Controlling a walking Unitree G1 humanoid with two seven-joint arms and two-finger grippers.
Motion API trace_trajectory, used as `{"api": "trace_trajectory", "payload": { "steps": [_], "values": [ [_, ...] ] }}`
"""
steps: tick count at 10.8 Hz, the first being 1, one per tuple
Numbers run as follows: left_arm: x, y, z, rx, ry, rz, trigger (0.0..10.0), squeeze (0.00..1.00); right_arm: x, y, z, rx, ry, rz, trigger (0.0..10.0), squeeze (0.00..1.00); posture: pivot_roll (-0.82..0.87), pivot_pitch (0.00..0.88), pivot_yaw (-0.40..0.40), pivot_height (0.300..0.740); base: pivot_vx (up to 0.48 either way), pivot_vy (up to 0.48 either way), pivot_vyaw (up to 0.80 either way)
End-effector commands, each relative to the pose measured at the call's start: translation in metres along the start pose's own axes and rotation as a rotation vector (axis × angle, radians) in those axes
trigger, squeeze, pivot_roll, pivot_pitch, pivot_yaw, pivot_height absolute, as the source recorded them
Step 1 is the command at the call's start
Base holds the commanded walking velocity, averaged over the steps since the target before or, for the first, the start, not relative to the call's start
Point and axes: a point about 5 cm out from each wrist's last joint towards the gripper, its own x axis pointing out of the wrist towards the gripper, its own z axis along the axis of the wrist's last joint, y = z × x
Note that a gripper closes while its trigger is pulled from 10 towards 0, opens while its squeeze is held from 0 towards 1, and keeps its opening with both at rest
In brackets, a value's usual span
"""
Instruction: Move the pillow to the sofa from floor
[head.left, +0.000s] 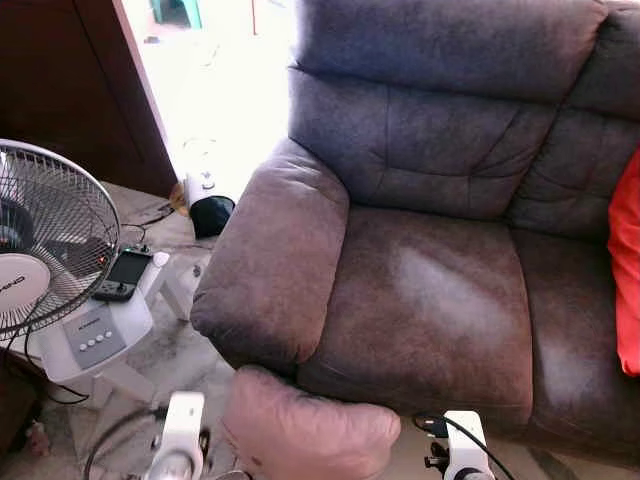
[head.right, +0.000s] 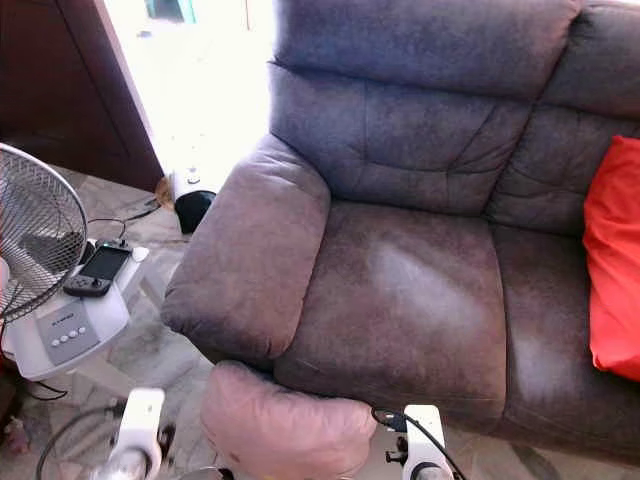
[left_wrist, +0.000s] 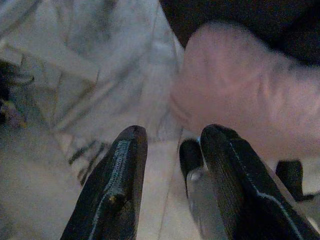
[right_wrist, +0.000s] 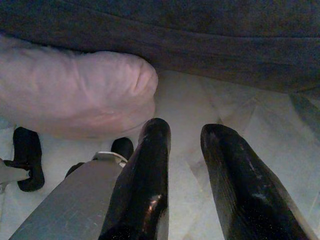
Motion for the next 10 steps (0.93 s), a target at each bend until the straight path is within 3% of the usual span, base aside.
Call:
{"api": "trace_trajectory", "payload": {
  "steps": [1, 3, 5, 6, 8, 10],
  "values": [
    [-0.001, -0.001, -0.005, -0.008, 0.015, -0.014, 10.0, 0.0, -0.002, -0.002, -0.008, 0.008, 0.024, -0.004, 10.0, 0.0, 0.09, 0.097, -0.071, 0.74, 0.0, 0.0, 0.0],
    [-0.001, -0.003, -0.003, -0.013, -0.002, -0.018, 10.0, 0.0, -0.002, -0.003, -0.009, 0.011, 0.023, -0.004, 10.0, 0.0, 0.08, 0.083, -0.078, 0.74, 0.0, 0.0, 0.0],
    [0.005, -0.004, 0.032, -0.033, -0.152, -0.013, 10.0, 0.0, -0.004, -0.005, -0.004, 0.138, -0.092, -0.024, 10.0, 0.0, 0.08, 0.065, -0.085, 0.74, 0.0, 0.0, 0.0],
    [0.009, -0.006, 0.05, -0.029, -0.205, -0.019, 10.0, 0.0, -0.004, -0.004, -0.001, 0.112, -0.117, 0.011, 10.0, 0.0, 0.06, 0.058, -0.083, 0.74, 0.0, 0.0, 0.0],
    [0.01, -0.017, 0.054, 0.023, -0.2, -0.046, 10.0, 0.0, -0.004, -0.005, -0.005, 0.091, -0.066, -0.013, 10.0, 0.0, 0.08, 0.047, -0.088, 0.74, 0.0, 0.0, 0.0],
    [0.009, -0.018, 0.05, -0.006, -0.206, -0.039, 10.0, 0.0, -0.004, -0.005, -0.002, 0.093, -0.102, 0.011, 10.0, 0.0, 0.07, 0.084, -0.087, 0.74, 0.0, 0.0, 0.0]
  ]
}}
